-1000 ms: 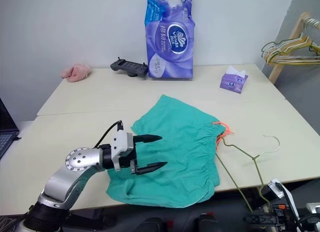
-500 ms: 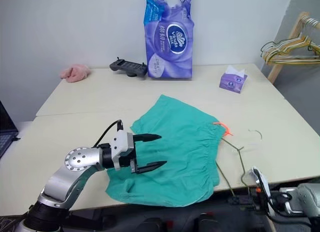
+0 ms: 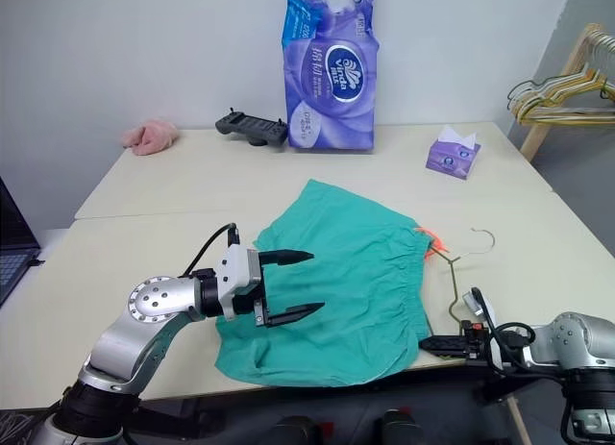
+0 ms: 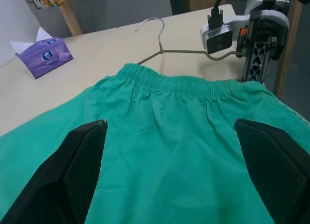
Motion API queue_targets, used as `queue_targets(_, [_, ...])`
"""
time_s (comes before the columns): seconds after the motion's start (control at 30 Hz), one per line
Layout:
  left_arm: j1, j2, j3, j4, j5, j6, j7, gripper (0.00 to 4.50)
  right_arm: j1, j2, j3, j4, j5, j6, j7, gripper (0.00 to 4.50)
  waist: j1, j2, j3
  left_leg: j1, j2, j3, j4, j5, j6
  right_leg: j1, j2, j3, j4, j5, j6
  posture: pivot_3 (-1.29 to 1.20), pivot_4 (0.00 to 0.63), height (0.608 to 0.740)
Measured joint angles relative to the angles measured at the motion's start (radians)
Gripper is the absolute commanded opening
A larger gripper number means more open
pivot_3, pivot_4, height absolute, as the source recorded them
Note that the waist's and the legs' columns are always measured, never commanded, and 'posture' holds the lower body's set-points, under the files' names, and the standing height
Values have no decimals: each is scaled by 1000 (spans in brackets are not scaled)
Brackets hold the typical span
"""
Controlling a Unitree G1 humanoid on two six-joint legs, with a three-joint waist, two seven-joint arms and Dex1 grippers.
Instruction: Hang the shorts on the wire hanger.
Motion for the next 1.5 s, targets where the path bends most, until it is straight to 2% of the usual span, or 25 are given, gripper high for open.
queue_targets(0.4, [13,6,9,1,4,-7,-1,4466,-75,-6,1,223,116,39,-52,0,4,0,0,0,0,0,0,0,0,0,0,0,0,0,0,185,40,740])
queue_targets(0.57, [15,6,11,2,6,-11,-1,4466,-155,46,-31,366,105,41,-120,0,-10,-3,0,1,1,6,0,0,1,2,0,4,-1,4,1,178,39,740])
queue_targets(0.7, [14,5,11,3,7,-24,-11,4466,-192,63,-35,392,84,38,-140,0,-27,-3,0,2,1,10,1,3,4,3,0,6,-2,3,0,174,39,740])
queue_targets(0.97, [-70,2,13,84,19,-27,-32,4466,-197,47,96,200,-4,-12,-107,0,-42,-2,0,-1,2,21,1,3,5,-8,0,9,-1,13,10,157,30,740])
queue_targets(1.1, [-176,5,32,162,21,-46,-65,4466,-251,82,149,175,-54,-60,-104,0,-88,-2,1,-1,9,40,1,3,5,-11,-3,9,-8,21,13,138,21,740])
queue_targets(1.2, [-271,5,36,268,31,-73,-94,4466,-334,94,200,184,-97,-61,-123,0,-113,-2,3,-1,18,56,1,4,8,-14,-3,9,-23,38,9,132,24,740])
queue_targets(1.3, [-346,-2,33,339,47,-114,-118,4466,-530,33,175,108,-173,-247,-137,0,-123,6,6,-1,16,65,0,8,15,-18,-5,8,-33,51,16,128,26,740])
queue_targets(1.33, [-360,-3,34,354,48,-124,-128,4466,-582,1,160,44,-179,-297,-115,0,-113,4,4,-1,17,64,-2,6,17,-18,-5,6,-33,53,20,127,26,740])
queue_targets(1.43, [-369,1,36,395,50,-135,-149,4466,-607,-30,170,-63,-198,-388,-65,0,-75,-16,-21,0,19,56,-16,1,11,-20,-4,2,-32,42,11,123,23,740])
queue_targets(1.5, [-383,3,36,416,51,-135,-165,4466,-590,-30,222,-86,-224,-418,-48,0,-49,-20,-26,-11,22,54,-15,-4,7,-31,-7,0,-31,39,3,123,23,740])
